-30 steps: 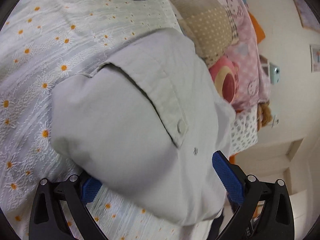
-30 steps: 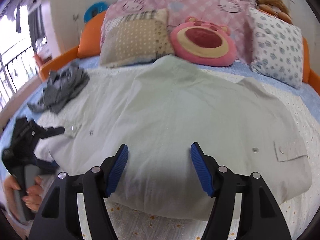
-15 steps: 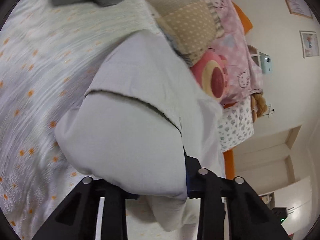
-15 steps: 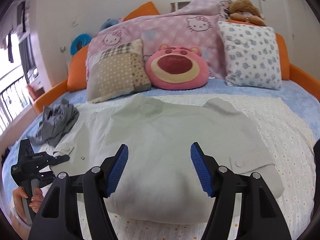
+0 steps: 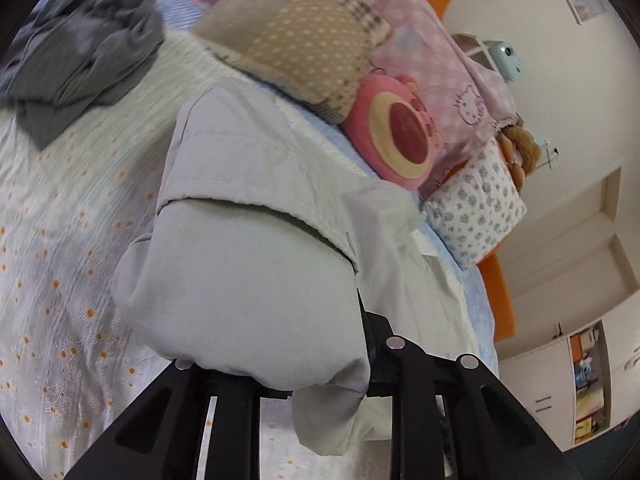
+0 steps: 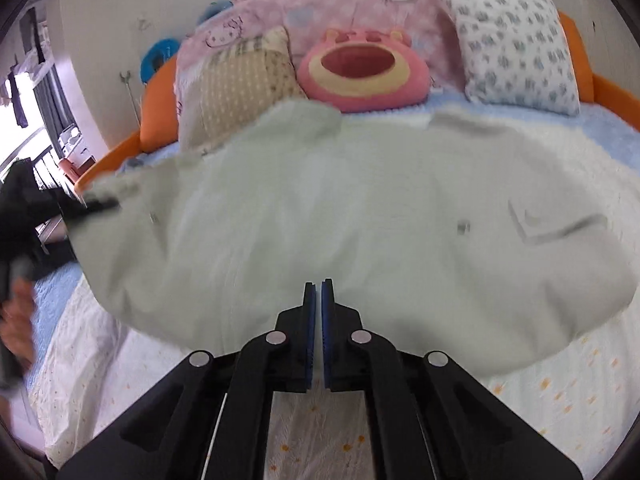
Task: Fold large clothes
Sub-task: 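Lift and fold the coat over onto itself with both tools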
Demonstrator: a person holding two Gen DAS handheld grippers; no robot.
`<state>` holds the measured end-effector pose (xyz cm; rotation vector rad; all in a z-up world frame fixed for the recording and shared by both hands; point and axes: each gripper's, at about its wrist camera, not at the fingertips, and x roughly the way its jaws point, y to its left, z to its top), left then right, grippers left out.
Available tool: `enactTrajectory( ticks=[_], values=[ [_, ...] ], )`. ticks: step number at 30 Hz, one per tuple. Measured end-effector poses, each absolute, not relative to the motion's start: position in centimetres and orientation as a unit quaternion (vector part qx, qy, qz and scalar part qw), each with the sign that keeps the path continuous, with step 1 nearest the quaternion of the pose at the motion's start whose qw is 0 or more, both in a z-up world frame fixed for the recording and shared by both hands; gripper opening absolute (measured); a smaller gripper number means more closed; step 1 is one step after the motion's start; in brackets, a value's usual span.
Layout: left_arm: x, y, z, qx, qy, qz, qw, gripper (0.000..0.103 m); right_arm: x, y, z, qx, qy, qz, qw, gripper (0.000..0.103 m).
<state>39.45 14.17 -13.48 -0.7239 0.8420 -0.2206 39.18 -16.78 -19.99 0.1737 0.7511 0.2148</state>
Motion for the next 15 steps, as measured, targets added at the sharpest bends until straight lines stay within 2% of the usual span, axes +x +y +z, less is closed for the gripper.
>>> enactTrajectory(
  ticks=[7,15],
  values=[
    [41.2,5.6,-6.5,-0.229,0.410,-0.133,0.873,0.021,37.3,-15.0,-24.2,0.042,0.395,0.107,0.911,0.003],
    [41.8,-11.8,-1.2,-0.073,0.421,-0.170,0.888,0.016,36.5,-12.9,-24.1,-0.023,0.389,0.071,0.918,0.003]
  ],
)
